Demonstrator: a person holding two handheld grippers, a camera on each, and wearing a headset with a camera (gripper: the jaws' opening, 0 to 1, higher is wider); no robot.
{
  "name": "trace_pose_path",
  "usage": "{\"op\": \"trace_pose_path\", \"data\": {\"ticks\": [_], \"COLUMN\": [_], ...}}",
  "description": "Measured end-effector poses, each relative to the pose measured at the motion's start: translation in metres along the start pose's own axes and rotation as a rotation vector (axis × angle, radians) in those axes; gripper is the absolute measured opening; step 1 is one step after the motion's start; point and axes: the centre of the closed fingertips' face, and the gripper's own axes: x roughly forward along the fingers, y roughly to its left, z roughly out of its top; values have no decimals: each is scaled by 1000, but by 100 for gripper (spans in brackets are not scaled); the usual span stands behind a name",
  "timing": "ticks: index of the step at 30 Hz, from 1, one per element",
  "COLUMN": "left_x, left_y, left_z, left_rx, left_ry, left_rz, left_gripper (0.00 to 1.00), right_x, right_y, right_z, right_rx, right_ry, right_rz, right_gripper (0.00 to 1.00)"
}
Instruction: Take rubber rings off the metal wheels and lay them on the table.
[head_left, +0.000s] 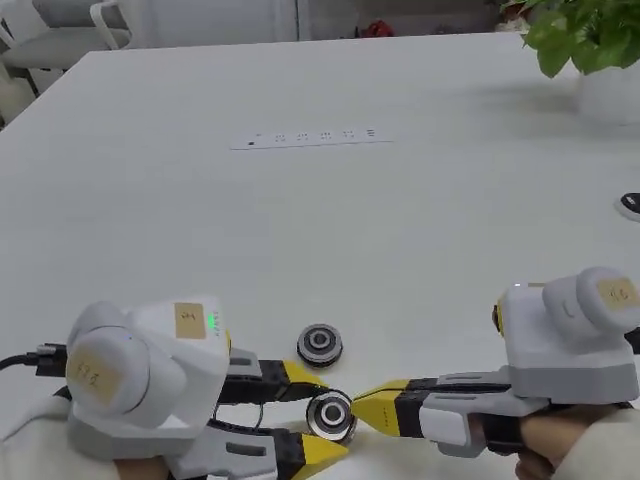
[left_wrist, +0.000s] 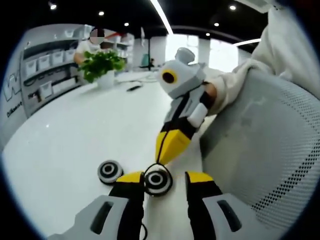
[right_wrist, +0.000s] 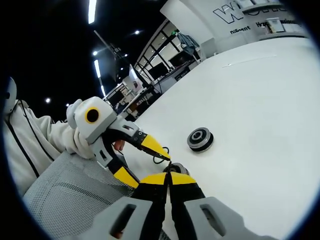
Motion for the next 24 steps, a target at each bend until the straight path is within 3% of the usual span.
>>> {"op": "trace_pose_path", "data": {"ticks": [5, 8, 16, 24], "left_x": [-4, -7, -20, -40], "left_y": [1, 0, -3, -3], "left_z": [9, 15, 28, 48], "left_rx": [14, 28, 70, 64], "left_ry": [-19, -34, -40, -102], "left_rz": [5, 9, 12, 21], "left_gripper": [40, 42, 57, 70], "right_x": [-5, -11, -27, -39], "right_y": [2, 4, 7, 15], "right_z": [6, 14, 24, 32], "right_rx": [-17, -11, 2, -9], "right_ry": [-18, -55, -106, -123], "right_rz": [-21, -31, -65, -96], "right_gripper": [0, 0, 0, 0]}}
